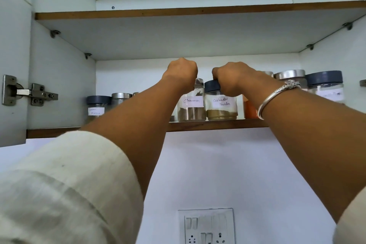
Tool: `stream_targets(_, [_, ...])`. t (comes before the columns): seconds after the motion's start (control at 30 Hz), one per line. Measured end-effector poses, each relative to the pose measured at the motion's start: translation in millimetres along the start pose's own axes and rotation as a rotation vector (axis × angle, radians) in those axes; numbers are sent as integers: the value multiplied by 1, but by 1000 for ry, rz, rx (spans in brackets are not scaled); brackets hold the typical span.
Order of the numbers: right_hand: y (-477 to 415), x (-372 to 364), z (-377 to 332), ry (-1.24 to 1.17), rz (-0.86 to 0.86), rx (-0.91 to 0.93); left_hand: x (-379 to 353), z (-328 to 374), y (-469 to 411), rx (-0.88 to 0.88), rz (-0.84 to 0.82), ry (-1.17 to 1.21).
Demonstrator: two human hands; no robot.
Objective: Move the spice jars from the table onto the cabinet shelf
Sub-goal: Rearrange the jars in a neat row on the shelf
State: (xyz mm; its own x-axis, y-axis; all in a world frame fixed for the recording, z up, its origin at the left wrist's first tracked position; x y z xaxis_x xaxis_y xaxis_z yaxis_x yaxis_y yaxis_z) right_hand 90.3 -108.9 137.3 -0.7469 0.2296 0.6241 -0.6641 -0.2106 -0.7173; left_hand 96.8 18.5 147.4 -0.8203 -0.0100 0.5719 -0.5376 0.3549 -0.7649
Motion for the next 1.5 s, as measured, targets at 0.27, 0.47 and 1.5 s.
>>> stream_targets(0.27, [-21,-26,-15,-73,-61,-62,-40,-16,-16,-8,-1,-14])
stream_targets(0.47, [-43,-45,-28,-17,-63,-37,-64,-25,-33,-22,-54,-6])
stream_targets(1.5, [-112,-117,-22,-51,-135,5,-129,-43,-69,-61,-279,-68])
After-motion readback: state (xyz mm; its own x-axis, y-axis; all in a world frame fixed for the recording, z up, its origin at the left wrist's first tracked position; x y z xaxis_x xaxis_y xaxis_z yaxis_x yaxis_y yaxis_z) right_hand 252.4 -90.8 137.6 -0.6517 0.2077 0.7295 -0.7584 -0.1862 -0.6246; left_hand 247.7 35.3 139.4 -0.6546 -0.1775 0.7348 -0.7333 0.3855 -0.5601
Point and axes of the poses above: each hand's wrist, its own y-axis away from the middle knuckle, its own x-axis out of the back of the hand, z = x × y, the point moved 3 cm from there along -y, towards the middle knuckle, and after that the axes turned 4 degrees about -x, right-handed, at the moved point
